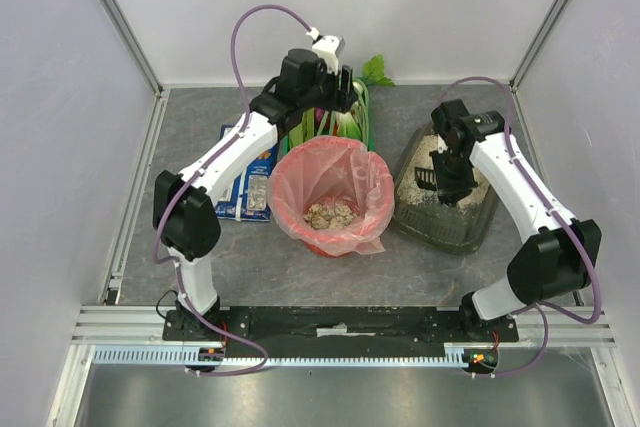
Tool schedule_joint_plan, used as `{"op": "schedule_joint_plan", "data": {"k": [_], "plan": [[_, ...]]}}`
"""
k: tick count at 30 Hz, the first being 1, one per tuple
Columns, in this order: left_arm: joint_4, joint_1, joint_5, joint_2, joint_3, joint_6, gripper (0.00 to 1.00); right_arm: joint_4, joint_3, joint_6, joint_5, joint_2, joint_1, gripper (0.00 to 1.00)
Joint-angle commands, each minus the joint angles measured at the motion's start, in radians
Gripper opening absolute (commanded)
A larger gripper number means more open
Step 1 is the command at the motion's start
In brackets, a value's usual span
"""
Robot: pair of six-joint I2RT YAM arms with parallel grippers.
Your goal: Clean the litter box
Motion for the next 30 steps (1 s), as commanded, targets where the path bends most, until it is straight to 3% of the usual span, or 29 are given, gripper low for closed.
{"op": "schedule_joint_plan", "data": {"k": [1,4,6,8,13,18,24,30], "plan": [[0.009,0.010,-0.020,0.007,0.156,-0.009,0.67,-0.145,0.112,0.035,-0.061,-0.011,-0.003,0.00],[-0.059,0.025,0.040,0.006,0.164,0.026,0.70,-0.145,0.125,0.054,-0.128,-0.008,-0.003,0.00],[-0.032,0.051,0.111,-0.048,0.059,0.008,0.70,-0.148,0.097,0.046,-0.170,-0.022,-0.003,0.00],[0.011,0.127,0.163,-0.098,-0.008,-0.096,0.71,-0.150,0.047,0.069,-0.167,-0.045,-0.005,0.00],[0.028,0.263,0.201,-0.180,-0.134,-0.068,0.71,-0.150,-0.030,0.130,-0.251,-0.091,-0.012,0.00],[-0.015,0.285,0.171,-0.209,-0.166,0.021,0.71,-0.153,0.026,0.143,-0.276,-0.054,-0.025,0.00],[-0.022,0.286,0.177,-0.206,-0.160,0.029,0.71,-0.153,-0.037,0.129,-0.241,0.000,-0.044,0.00],[-0.027,0.285,0.175,-0.201,-0.143,0.030,0.71,-0.153,-0.050,0.115,-0.201,0.029,-0.139,0.00]]}}
